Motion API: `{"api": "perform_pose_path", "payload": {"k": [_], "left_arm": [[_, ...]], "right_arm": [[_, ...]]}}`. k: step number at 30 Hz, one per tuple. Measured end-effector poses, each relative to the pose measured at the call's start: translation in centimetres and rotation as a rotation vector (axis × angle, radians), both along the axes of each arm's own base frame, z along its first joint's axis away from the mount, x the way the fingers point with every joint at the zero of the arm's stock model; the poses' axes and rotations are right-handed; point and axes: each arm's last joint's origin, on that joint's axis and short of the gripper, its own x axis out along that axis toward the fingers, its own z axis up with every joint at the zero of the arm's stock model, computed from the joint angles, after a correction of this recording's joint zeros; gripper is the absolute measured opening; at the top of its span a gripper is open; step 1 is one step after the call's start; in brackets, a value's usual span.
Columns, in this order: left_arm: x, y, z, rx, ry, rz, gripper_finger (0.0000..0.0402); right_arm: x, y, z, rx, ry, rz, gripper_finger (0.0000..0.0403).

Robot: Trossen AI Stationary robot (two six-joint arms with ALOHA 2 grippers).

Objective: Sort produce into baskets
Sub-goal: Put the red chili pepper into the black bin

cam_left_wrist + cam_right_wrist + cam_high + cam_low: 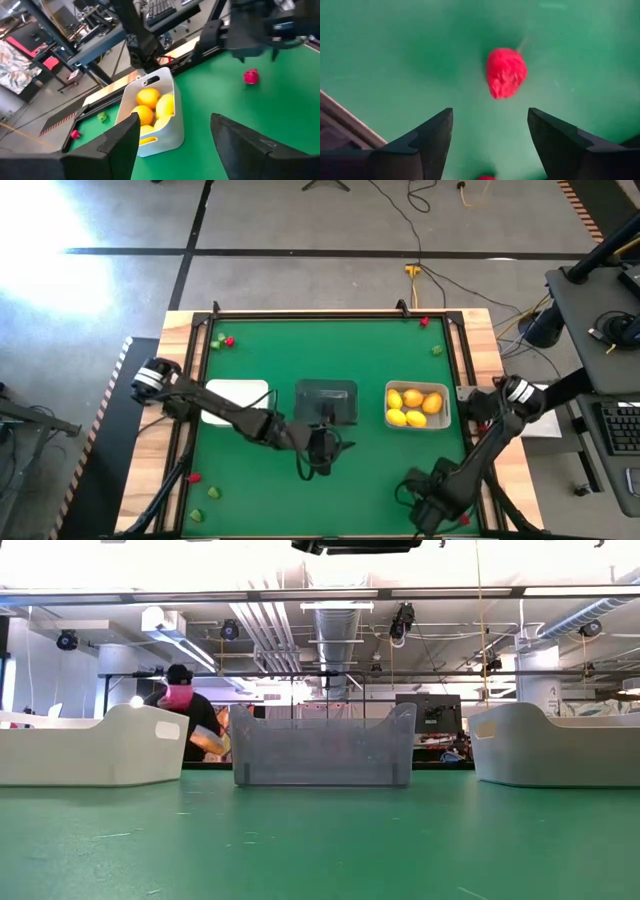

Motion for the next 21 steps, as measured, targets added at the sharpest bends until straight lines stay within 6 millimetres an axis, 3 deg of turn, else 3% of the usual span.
{"api": "perform_pose_path", "payload": {"k": [16, 21], "left_arm": [[-0.5, 0.2, 0.8, -0.023, -0.063, -0.001, 0.0219], [-0.5, -0.1, 1.5, -0.047, -0.112, -0.098, 0.0219]], "right_arm": [[1.9, -1.5, -2.2, -0.036, 0.028, -0.018, 0.0204], [1.8, -1.7, -3.4, -0.041, 0.041, -0.037, 0.0183]]}}
